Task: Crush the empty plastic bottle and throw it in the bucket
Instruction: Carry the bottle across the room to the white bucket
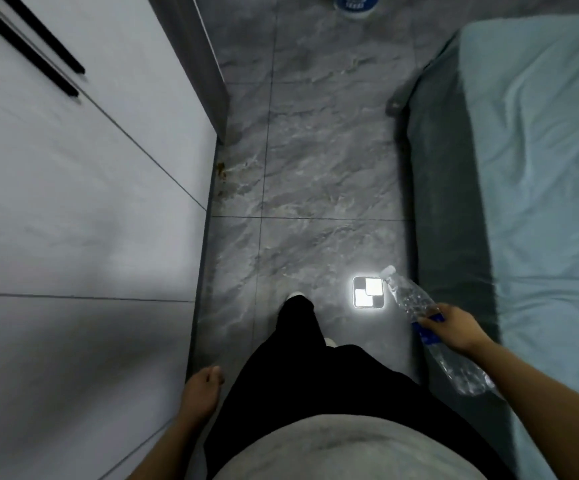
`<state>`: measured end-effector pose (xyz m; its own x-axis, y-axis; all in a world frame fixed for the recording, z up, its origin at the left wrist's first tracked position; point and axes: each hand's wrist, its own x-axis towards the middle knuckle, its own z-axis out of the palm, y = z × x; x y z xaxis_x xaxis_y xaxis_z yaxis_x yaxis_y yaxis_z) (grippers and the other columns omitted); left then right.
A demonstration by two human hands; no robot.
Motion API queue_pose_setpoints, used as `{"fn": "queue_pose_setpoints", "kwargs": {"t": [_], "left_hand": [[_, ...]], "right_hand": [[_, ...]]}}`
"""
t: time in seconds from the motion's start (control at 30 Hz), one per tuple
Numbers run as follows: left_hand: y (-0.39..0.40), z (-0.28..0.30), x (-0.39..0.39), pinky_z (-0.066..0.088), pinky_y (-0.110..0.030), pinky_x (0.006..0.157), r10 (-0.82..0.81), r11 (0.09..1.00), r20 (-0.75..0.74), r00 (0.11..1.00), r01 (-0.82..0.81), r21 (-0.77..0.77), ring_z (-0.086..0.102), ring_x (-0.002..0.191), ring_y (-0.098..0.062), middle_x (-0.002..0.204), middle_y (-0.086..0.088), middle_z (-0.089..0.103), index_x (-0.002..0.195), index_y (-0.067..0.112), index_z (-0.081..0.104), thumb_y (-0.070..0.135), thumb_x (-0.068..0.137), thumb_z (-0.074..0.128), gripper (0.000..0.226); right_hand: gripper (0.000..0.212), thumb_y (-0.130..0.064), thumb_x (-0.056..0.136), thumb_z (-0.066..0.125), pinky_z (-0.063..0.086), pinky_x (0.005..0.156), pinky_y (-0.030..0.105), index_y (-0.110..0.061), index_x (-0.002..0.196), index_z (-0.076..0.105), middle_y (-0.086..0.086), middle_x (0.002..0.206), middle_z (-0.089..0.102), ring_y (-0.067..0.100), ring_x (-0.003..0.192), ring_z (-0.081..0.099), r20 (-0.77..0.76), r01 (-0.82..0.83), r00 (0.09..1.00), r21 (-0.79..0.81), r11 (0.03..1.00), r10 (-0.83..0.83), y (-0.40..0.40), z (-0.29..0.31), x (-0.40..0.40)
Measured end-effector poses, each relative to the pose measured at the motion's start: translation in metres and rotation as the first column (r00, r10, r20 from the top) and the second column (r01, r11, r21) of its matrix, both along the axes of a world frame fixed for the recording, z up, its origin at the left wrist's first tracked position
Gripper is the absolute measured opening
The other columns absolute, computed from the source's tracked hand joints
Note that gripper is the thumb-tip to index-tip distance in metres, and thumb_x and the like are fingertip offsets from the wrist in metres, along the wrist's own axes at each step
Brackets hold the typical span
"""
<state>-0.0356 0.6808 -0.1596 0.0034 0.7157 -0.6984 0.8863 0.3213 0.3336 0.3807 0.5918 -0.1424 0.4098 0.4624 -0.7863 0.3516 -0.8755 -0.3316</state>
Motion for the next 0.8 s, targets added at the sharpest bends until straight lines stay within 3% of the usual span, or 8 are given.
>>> {"fn": "queue_pose_setpoints", "kwargs": {"t": [0.07, 0.27, 0.37, 0.47, 0.63, 0.8], "left_hand": [[0.025, -0.001, 0.009, 0.031, -0.030, 0.061, -0.016, 1.000, -0.005, 1.000, 0.016, -0.024, 0.050, 0.067, -0.023, 0.063, -0.010, 0.052, 0.053, 0.015, 0.046, 0.015, 0.095, 0.036, 0.043], [0.117, 0.000, 0.038, 0.031, -0.029, 0.055, -0.107, 0.994, 0.011, 0.994, 0.107, -0.014, 0.053, 0.067, -0.024, 0.060, -0.007, 0.054, 0.055, 0.012, 0.048, 0.019, 0.096, 0.036, 0.043], [0.173, -0.002, 0.063, 0.044, -0.037, 0.071, -0.082, 0.996, 0.069, 0.994, 0.084, -0.028, 0.061, 0.081, -0.034, 0.083, -0.025, 0.066, 0.075, -0.002, 0.061, 0.021, 0.096, 0.036, 0.039], [0.225, 0.001, 0.093, 0.047, -0.044, 0.084, -0.071, 0.997, 0.104, 0.992, 0.073, -0.013, 0.062, 0.088, -0.039, 0.093, -0.031, 0.066, 0.085, -0.006, 0.064, 0.020, 0.096, 0.037, 0.039], [0.297, 0.005, 0.156, 0.048, -0.046, 0.093, -0.101, 0.995, 0.144, 0.985, 0.099, 0.016, 0.062, 0.095, -0.038, 0.100, -0.029, 0.067, 0.094, -0.004, 0.065, 0.021, 0.096, 0.037, 0.037], [0.344, 0.008, 0.216, 0.045, -0.048, 0.095, -0.158, 0.987, 0.119, 0.980, 0.161, -0.012, 0.059, 0.100, -0.041, 0.104, -0.033, 0.064, 0.094, -0.011, 0.061, 0.017, 0.097, 0.035, 0.039]], "right_hand": [[0.026, -0.020, 0.084, 0.063, 0.050, 0.093, 0.051, 0.001, 0.101, 0.064, 0.026, 0.103, 0.069, 0.039, 0.098, 0.064, 0.006, 0.028, 1.000, -0.011, 1.000, -0.028, 0.015, -0.002, 0.006], [0.023, -0.022, 0.085, 0.062, 0.050, 0.083, 0.039, -0.003, 0.098, 0.065, 0.021, 0.097, 0.069, 0.033, 0.092, 0.065, 0.034, 0.084, 0.996, -0.082, 0.993, -0.082, 0.046, -0.002, 0.015], [0.018, -0.022, 0.085, 0.062, 0.044, 0.074, 0.033, -0.006, 0.094, 0.064, 0.018, 0.094, 0.067, 0.029, 0.085, 0.062, 0.051, 0.138, 0.990, -0.087, 0.987, -0.134, 0.057, 0.001, 0.026], [0.007, -0.019, 0.085, 0.063, 0.040, 0.072, 0.030, -0.013, 0.082, 0.061, 0.016, 0.094, 0.066, 0.024, 0.079, 0.055, 0.054, 0.187, 0.982, -0.123, 0.975, -0.181, 0.064, 0.002, 0.039], [0.007, -0.017, 0.085, 0.063, 0.039, 0.073, 0.030, -0.014, 0.079, 0.060, 0.018, 0.097, 0.068, 0.026, 0.085, 0.058, 0.057, 0.224, 0.974, -0.174, 0.959, -0.217, 0.087, -0.007, 0.069], [0.015, -0.017, 0.084, 0.063, 0.038, 0.072, 0.030, -0.004, 0.091, 0.065, 0.020, 0.100, 0.069, 0.031, 0.092, 0.062, 0.070, 0.241, 0.970, -0.160, 0.957, -0.233, 0.141, -0.013, 0.125]]}}
